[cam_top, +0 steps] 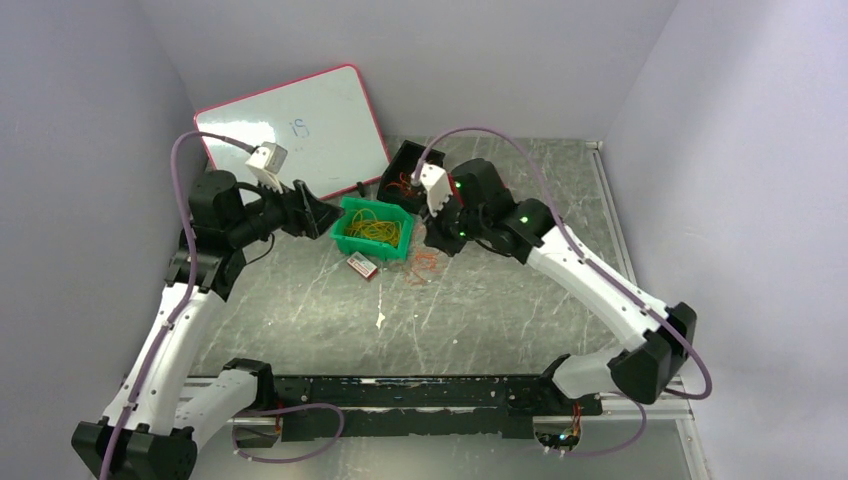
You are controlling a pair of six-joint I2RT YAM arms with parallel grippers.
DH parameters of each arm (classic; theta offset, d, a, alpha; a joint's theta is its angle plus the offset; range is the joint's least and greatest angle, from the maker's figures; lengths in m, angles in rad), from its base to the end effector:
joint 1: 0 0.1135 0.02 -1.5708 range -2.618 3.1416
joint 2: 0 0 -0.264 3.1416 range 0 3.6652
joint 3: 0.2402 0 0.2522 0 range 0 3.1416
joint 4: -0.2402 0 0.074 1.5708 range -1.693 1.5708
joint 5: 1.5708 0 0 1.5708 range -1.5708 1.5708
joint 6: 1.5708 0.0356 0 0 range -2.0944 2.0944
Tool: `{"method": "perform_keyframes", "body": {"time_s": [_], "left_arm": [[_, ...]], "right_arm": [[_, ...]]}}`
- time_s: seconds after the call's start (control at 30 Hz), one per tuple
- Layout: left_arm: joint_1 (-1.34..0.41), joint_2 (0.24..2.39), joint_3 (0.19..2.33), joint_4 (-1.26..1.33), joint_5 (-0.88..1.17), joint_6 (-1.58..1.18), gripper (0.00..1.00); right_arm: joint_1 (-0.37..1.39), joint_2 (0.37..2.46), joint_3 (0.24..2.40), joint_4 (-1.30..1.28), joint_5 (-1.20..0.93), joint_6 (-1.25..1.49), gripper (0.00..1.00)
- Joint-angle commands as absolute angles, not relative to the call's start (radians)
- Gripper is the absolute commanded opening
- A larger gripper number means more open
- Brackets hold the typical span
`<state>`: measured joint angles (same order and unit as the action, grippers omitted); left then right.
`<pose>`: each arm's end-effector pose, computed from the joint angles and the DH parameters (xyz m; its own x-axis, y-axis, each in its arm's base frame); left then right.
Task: Untangle the cables
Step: Pick up the cable at the center of the board, then place the cable at the center of the board.
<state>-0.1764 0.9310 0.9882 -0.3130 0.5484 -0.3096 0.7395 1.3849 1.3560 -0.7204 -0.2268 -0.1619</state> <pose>0.1981 -0.0542 0.3728 -0.4342 -0.1867 -0.8813 0.5397 0.7294 -0.4204 0.2143 0.2063 0.3518 -0.3712 -0.5512 -0.7473 -0.8492 0.5270 0.0331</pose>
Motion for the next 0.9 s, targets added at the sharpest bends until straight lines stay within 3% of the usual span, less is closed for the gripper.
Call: {"method": "perform_keyframes", "body": {"time_s": [0.0, 0.3, 0.63, 0.87], "left_arm": [[-0.223, 0.927, 0.961, -0.19, 0.68, -0.347, 0.8], [-0.341, 0.959, 0.934, -0.106, 0.66, -0.339, 0.79], [-0.39, 0.97, 0.91, -0.018, 0.674, -0.349, 0.79], [-0.469, 1.002, 0.894, 0.03, 0.589, -0.353, 0.9]], "right_arm": [[0.72, 1.308, 1.404, -0.688, -0.263, -0.136, 0.0], [0.712, 1.248, 1.538, -0.698, -0.234, -0.128, 0.0], [0.713, 1.133, 1.554, -0.506, -0.156, 0.022, 0.0], [0.712, 1.132, 1.619, -0.403, -0.169, 0.111, 0.0]]}}
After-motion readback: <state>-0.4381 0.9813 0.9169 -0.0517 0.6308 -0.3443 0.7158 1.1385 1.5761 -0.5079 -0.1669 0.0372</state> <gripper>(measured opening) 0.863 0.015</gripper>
